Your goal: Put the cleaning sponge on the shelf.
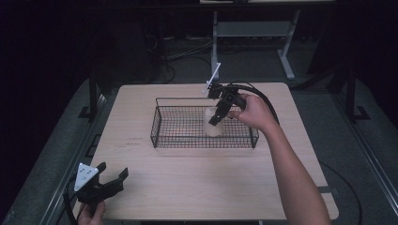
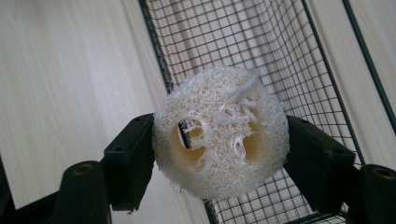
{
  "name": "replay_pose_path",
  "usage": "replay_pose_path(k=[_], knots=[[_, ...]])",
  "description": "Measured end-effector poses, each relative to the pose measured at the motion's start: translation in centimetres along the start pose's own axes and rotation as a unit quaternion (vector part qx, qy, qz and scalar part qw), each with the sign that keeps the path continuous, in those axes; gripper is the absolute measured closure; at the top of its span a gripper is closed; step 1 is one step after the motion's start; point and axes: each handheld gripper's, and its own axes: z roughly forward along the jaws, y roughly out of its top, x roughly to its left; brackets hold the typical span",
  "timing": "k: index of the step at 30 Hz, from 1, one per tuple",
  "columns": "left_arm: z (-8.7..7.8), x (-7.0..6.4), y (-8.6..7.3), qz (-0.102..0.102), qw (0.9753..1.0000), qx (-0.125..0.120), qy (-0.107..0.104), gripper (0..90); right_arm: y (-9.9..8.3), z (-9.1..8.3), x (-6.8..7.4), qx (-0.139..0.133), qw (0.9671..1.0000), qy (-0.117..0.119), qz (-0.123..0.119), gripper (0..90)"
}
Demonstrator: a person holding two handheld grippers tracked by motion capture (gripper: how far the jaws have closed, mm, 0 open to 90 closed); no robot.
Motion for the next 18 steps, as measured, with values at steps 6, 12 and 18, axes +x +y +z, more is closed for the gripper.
replay_pose_path(k=[6, 12, 18], knots=[[0.0, 0.1, 0.0, -0.004, 1.0000, 0.000, 0.003, 13.8, 0.0, 0.7, -0.9, -0.001, 1.0000, -0.007, 0.006, 28.2], [0.0, 0.1, 0.1, -0.005, 1.0000, -0.004, 0.004, 13.8, 0.0, 1.4, -1.5, 0.011, 0.9997, -0.019, 0.014, 28.2], [0.0, 0.1, 0.0, -0.001, 1.0000, -0.002, 0.002, 13.8, -0.2, 2.1, -2.2, 0.013, 0.9994, -0.021, 0.025, 28.1]])
